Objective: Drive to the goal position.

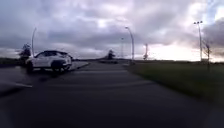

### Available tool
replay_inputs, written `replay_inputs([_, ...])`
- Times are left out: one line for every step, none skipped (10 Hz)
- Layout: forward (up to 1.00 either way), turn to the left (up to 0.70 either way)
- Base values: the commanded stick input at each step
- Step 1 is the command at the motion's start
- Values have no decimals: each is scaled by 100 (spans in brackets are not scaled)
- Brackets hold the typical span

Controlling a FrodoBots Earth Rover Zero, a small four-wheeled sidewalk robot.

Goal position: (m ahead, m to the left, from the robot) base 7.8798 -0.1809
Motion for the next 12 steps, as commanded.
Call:
replay_inputs([70,0])
replay_inputs([70,0])
replay_inputs([70,0])
replay_inputs([70,0])
replay_inputs([70,0])
replay_inputs([70,0])
replay_inputs([70,0])
replay_inputs([70,0])
replay_inputs([70,0])
replay_inputs([70,0])
replay_inputs([70,0])
replay_inputs([70,0])
